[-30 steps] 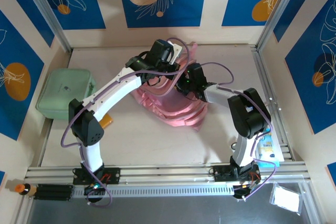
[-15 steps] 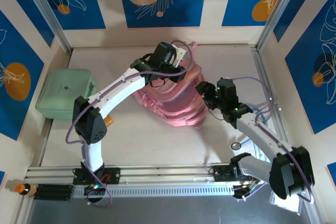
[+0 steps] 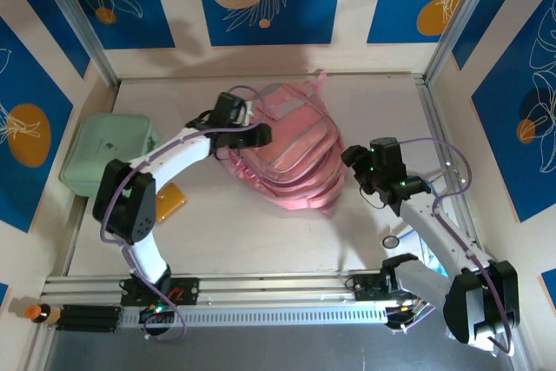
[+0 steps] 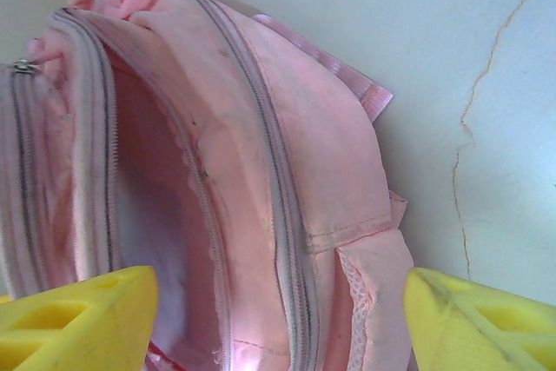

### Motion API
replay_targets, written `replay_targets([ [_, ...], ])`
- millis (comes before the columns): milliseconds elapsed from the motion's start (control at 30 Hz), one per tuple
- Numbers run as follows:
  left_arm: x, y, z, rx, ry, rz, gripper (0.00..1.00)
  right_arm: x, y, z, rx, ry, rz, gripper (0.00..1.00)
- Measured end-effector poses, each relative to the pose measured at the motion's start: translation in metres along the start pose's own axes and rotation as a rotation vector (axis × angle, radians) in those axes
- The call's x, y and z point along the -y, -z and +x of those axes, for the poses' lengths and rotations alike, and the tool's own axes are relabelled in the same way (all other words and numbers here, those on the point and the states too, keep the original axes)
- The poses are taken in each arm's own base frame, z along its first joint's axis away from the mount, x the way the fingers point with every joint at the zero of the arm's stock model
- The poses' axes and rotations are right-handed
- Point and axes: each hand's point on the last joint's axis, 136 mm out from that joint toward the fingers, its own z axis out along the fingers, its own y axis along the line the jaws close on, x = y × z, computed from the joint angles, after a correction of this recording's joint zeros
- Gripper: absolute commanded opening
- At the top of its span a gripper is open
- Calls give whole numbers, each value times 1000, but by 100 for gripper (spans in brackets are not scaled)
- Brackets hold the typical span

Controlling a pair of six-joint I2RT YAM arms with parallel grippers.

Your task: Pack the student bag

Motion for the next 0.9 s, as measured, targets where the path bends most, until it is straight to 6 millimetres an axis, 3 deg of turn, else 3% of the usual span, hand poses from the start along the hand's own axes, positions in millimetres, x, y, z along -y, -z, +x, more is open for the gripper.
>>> replay_targets([
  [67, -34, 4, -1, 29, 128, -28, 70, 1, -5, 3, -20, 0, 14, 75],
  [233, -66, 5, 13, 71, 321, -20, 71, -7, -10, 8, -51, 13, 15, 76],
  [600, -70, -9, 2, 141, 533, 99, 67, -51, 4, 11, -61, 105, -74, 77],
  [900, -74, -16, -1, 152, 607, 122, 65, -74, 0, 35, -110, 250, -74, 77],
])
